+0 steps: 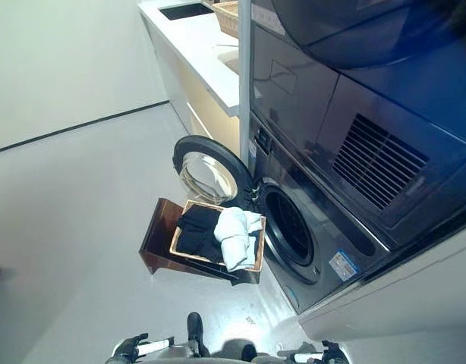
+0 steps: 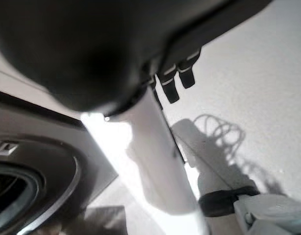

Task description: Pick up the clothes and place them into the washing machine

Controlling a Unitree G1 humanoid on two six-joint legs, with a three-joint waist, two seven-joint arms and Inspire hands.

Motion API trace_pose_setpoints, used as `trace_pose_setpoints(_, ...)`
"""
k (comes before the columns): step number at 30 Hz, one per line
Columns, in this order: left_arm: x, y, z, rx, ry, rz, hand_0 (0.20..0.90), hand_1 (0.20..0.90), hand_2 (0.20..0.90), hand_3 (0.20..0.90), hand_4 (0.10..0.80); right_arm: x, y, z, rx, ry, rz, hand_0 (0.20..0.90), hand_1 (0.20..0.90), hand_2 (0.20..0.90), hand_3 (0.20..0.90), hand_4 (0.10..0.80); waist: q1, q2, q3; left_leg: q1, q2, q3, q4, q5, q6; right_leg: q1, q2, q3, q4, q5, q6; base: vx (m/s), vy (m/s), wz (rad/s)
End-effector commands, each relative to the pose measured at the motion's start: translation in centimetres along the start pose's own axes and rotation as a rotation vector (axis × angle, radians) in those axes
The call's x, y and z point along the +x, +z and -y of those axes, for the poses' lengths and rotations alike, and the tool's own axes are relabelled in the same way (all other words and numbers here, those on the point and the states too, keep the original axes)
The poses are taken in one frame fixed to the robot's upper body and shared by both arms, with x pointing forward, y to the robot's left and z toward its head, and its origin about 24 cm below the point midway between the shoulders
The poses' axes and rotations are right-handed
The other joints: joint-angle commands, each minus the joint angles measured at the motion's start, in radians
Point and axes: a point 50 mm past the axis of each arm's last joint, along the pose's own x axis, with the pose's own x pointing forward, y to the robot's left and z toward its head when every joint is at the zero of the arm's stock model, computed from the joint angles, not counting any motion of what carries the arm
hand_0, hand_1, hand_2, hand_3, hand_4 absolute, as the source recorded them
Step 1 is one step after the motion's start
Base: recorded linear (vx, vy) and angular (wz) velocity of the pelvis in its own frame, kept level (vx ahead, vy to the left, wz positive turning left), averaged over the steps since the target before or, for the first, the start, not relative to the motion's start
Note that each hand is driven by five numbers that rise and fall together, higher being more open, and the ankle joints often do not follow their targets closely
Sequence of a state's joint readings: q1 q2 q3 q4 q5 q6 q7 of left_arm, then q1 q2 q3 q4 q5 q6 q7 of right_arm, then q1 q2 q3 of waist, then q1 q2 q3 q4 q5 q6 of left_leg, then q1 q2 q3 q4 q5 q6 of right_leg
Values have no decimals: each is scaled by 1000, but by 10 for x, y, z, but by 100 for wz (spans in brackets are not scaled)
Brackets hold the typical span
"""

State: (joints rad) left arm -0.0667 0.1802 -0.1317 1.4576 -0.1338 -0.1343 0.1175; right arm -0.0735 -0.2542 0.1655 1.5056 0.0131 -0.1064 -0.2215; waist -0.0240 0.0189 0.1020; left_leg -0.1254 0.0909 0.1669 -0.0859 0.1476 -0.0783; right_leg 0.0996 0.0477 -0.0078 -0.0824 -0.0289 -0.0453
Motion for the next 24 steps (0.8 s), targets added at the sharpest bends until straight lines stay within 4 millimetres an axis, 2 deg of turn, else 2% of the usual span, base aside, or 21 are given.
trace_pose_setpoints(1,1,17,3,-3,20,58,900,900,900,900,800,1,35,-6,25,-9,99,900,900,900,900,800,14,-76,-70,-59,-51,65,61,-20,60,86,-96,7,50,-56,110,295,210,-62)
trace_pose_setpoints(3,2,20,1,-1,30,65,900,900,900,900,800,0,42,-8,30,-3,119,900,900,900,900,800,18,-81,-75,-64,-52,74,61,-24,63,76,-100,9,53,-51,114,159,120,-53)
trace_pose_setpoints(4,3,29,0,11,35,92,900,900,900,900,800,-1,56,-13,23,10,171,900,900,900,900,800,20,-96,-78,-68,-62,88,68,-40,69,71,-115,6,56,-39,128,129,102,-20)
trace_pose_setpoints(5,3,29,0,11,35,92,900,900,900,900,800,-1,56,-12,23,9,171,900,900,900,900,800,21,-94,-80,-71,-60,89,68,-39,68,68,-113,7,57,-38,128,188,143,-7)
trace_pose_setpoints(7,3,37,1,26,31,119,900,900,900,900,800,-3,65,-17,24,26,206,900,900,900,900,800,21,-111,-86,-73,-75,93,71,-57,78,62,-130,5,62,-7,147,151,111,2)
trace_pose_setpoints(10,3,44,2,55,24,140,900,900,900,900,800,-4,67,-24,32,47,216,900,900,900,900,800,18,-127,-93,-77,-98,97,83,-85,94,42,-147,14,98,52,170,195,161,-2)
trace_pose_setpoints(11,3,44,-1,68,30,140,900,900,900,900,800,-4,65,-26,36,54,207,900,900,900,900,800,16,-129,-94,-65,-113,97,77,-97,107,22,-146,27,151,91,178,185,158,-2)
trace_pose_setpoints(12,3,44,-1,68,30,140,900,900,900,900,800,-4,65,-26,36,54,207,900,900,900,900,800,16,-129,-94,-65,-113,97,77,-97,107,22,-146,28,151,91,178,229,209,3)
trace_pose_setpoints(13,4,44,-6,72,43,137,900,900,900,900,800,-4,65,-25,40,55,203,900,900,900,900,800,13,-124,-91,-38,-129,90,61,-112,120,-10,-131,37,239,129,188,117,109,9)
trace_pose_setpoints(14,4,44,-6,72,43,137,900,900,900,900,800,-4,65,-25,40,55,203,900,900,900,900,800,13,-124,-90,-38,-129,90,60,-112,120,-10,-131,37,239,129,188,216,205,0)
trace_pose_setpoints(15,4,44,-13,78,56,133,900,900,900,900,800,-4,66,-23,40,51,207,900,900,900,900,800,7,-110,-73,-5,-134,84,40,-114,126,-54,-101,35,332,142,188,97,95,0)
trace_pose_setpoints(16,4,44,-12,78,56,133,900,900,900,900,800,-4,66,-23,40,51,207,900,900,900,900,800,8,-109,-75,-8,-132,85,40,-113,126,-57,-100,36,332,143,187,217,171,-9)
trace_pose_setpoints(17,4,41,-17,89,68,123,900,900,900,900,800,-3,67,-20,29,40,213,900,900,900,900,800,4,-82,-63,35,-125,91,8,-113,121,-86,-113,-28,301,102,178,119,74,-5)
trace_pose_setpoints(18,4,41,-17,89,67,123,900,900,900,900,800,-3,67,-20,29,40,213,900,900,900,900,800,2,-82,-61,38,-126,89,8,-113,121,-82,-114,-30,301,101,178,178,88,-8)
trace_pose_setpoints(19,4,42,-19,90,72,124,900,900,900,900,800,-3,68,-19,25,34,215,900,900,900,900,800,1,-65,-53,56,-115,84,-1,-116,112,-98,-120,-59,263,62,166,165,-14,-2)
trace_pose_setpoints(20,5,44,-21,91,80,127,900,900,900,900,800,-3,71,-18,18,30,224,900,900,900,900,800,-7,-33,-37,89,-87,74,-1,-131,96,-163,-164,-96,178,55,159,167,-14,-1)
trace_pose_setpoints(21,5,44,-21,91,80,127,900,900,900,900,800,-3,71,-18,18,30,224,900,900,900,900,800,-9,-33,-34,92,-88,72,-1,-132,96,-157,-165,-98,176,55,160,163,-54,-8)
trace_pose_setpoints(22,5,46,-21,94,80,134,900,900,900,900,800,-3,73,-18,13,26,228,900,900,900,900,800,-17,-28,-23,109,-82,67,-1,-136,90,-180,-186,-93,135,83,163,169,-98,5)
trace_pose_setpoints(23,5,47,-21,96,82,139,900,900,900,900,800,-3,76,-18,-5,24,239,900,900,900,900,800,-34,-33,-12,139,-82,61,-1,-154,80,-224,-222,-44,59,156,186,168,-97,14)
trace_pose_setpoints(24,5,47,-21,96,82,139,900,900,900,900,800,-3,76,-18,-5,24,239,900,900,900,900,800,-34,-32,-10,142,-82,61,-1,-155,80,-221,-222,-44,57,156,186,209,-151,24)
